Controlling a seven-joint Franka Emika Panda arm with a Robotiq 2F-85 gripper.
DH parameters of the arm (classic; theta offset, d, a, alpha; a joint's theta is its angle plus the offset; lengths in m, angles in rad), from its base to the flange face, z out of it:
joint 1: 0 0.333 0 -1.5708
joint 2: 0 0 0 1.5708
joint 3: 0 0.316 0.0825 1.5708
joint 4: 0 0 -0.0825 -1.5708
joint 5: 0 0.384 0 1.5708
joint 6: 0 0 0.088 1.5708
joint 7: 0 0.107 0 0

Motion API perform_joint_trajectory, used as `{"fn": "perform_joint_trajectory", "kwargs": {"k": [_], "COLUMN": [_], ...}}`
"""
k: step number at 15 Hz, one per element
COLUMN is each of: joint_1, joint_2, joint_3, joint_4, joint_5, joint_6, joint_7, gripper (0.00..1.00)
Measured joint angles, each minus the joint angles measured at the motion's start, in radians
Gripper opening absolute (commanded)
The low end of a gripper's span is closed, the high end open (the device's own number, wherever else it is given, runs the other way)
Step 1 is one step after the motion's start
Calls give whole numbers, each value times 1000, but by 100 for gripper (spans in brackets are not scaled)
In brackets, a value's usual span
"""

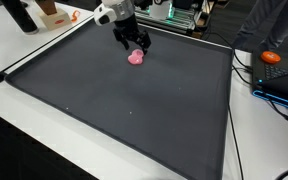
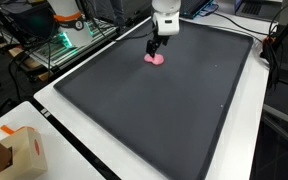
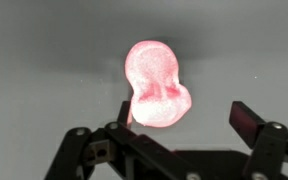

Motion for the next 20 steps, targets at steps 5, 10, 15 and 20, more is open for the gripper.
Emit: {"fn": "perform_joint_trajectory", "kwargs": {"k": [5, 10, 15, 20], "joint_1": [91, 152, 210, 244], "joint_2": [2, 22, 72, 106], "joint_3": [17, 51, 72, 77], "joint_4": [21, 47, 67, 88], "joint_5": [-239, -393, -556, -703], "joint_6": [-75, -179, -190, -158], "joint_7": [96, 97, 97, 91], "gripper": [100, 100, 100, 100]}}
